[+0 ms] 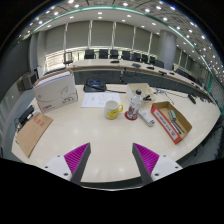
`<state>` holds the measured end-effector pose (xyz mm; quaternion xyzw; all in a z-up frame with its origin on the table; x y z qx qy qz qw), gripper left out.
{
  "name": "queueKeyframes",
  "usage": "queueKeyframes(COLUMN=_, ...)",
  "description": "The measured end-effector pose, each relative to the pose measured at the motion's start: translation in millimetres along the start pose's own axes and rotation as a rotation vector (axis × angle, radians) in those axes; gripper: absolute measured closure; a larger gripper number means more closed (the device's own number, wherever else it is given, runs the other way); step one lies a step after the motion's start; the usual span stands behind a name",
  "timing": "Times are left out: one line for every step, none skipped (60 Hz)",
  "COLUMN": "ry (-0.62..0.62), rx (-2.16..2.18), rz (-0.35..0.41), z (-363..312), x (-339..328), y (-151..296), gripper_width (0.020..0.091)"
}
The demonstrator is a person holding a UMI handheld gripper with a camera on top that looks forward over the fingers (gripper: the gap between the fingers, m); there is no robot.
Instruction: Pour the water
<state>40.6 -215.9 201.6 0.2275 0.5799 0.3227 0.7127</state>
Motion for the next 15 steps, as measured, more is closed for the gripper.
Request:
queueKeyframes(ry=0.000, rx=0.002, rz=-0.002, z=0, x=-1, y=-2, gripper_width=0.0243)
queueKeyframes(ry=-0.001, rx=0.002, rz=-0.004, z=-1, x=-3, y=-3, gripper_width=0.0245)
queueKeyframes(ry=-0.002, rx=0.000, rz=-0.004, z=-1, x=-5, y=-4, gripper_width=0.0243)
queueKeyframes(ry=-0.003, rx=-0.002, rz=-0.005, z=-1, x=-6, y=-6, gripper_width=0.0243)
queueKeyframes(ry=-0.002, rx=-0.004, rz=-0.005, z=-1, x=-7, y=-7, gripper_width=0.0242)
queueKeyframes(ry=-0.003, rx=-0.005, rz=-0.006, z=-1, x=-8, y=-8, gripper_width=0.0242)
queueKeyframes(ry=-0.004, rx=-0.005, rz=-0.007, z=0, x=-7, y=-9, gripper_width=0.0242)
queueKeyframes(ry=-0.006, rx=-0.004, rz=-0.007, z=0, x=-8, y=-10, gripper_width=0.0242)
queueKeyframes(ry=-0.009, rx=-0.001, rz=-0.007, z=1, x=-10, y=-11, gripper_width=0.0242)
queueKeyframes(ry=-0.012, rx=0.000, rz=-0.006, z=2, x=-11, y=-11, gripper_width=0.0241)
queueKeyframes(ry=-0.017, rx=0.000, rz=-0.003, z=4, x=-11, y=-11, gripper_width=0.0242)
queueKeyframes(ry=-0.022, rx=-0.003, rz=-0.001, z=5, x=-12, y=-10, gripper_width=0.0240)
queueKeyframes(ry=-0.026, rx=-0.008, rz=0.001, z=6, x=-13, y=-9, gripper_width=0.0240)
queueKeyframes(ry=-0.031, rx=-0.014, rz=0.004, z=7, x=-12, y=-9, gripper_width=0.0239)
queueKeyframes(ry=-0.034, rx=-0.020, rz=0.008, z=8, x=-12, y=-9, gripper_width=0.0239)
Point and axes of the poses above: the point between the fingertips, and its own axes, seen from behind it with the camera up: z to the right, y up, x forward, the way the camera looks, the point moved 2 cm from there along -x, backward, against the way the camera looks, and after that the axes turned 12 degrees about -x, right-handed, at the moved point
